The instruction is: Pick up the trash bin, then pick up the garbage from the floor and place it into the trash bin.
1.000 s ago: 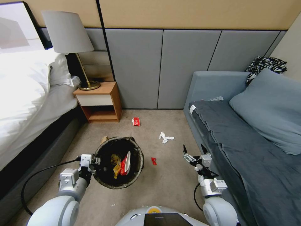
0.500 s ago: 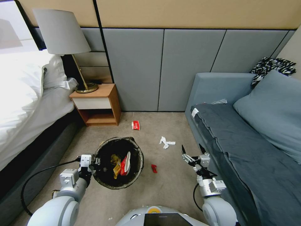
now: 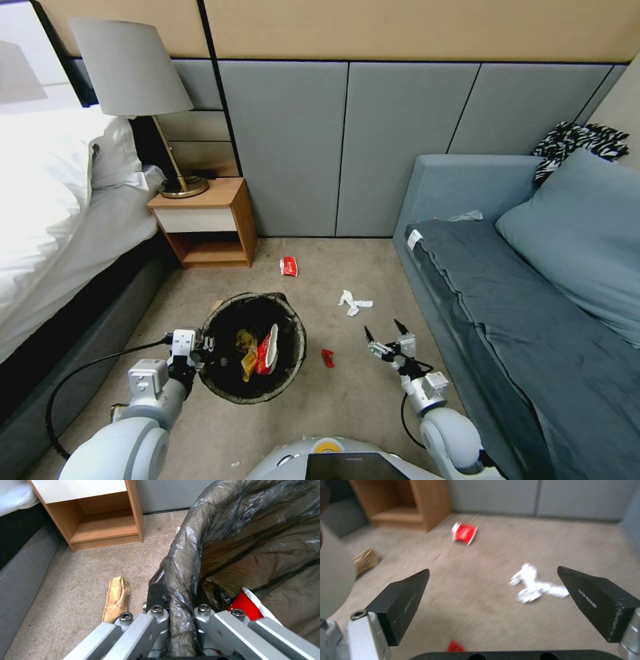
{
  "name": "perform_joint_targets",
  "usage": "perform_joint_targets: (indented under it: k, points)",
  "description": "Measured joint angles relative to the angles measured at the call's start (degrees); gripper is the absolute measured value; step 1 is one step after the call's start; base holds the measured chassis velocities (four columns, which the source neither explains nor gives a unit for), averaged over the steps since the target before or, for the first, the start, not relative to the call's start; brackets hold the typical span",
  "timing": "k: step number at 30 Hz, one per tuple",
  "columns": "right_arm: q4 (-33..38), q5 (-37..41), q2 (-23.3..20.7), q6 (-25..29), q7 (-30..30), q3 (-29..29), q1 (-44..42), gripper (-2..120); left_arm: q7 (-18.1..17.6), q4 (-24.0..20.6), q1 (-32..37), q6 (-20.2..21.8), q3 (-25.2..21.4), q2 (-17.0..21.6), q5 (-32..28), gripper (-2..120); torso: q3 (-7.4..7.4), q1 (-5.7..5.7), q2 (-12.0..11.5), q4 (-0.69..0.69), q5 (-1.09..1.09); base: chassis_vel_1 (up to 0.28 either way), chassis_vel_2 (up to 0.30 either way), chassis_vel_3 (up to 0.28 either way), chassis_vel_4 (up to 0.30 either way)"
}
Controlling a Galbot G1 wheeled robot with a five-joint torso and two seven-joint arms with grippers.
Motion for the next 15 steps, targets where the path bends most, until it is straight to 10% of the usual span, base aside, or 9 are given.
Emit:
perform_joint_targets:
  k: [15]
  points:
    - [-18.33,-2.11,0.66,0.77,-10.98,-3.88,11.07,100,-0.11,0.00,-0.40,0.23,1.02,0.91,0.02,1,0.00,0.00,0.00,0.00,0.00,0.000,0.000,0.000,0.000]
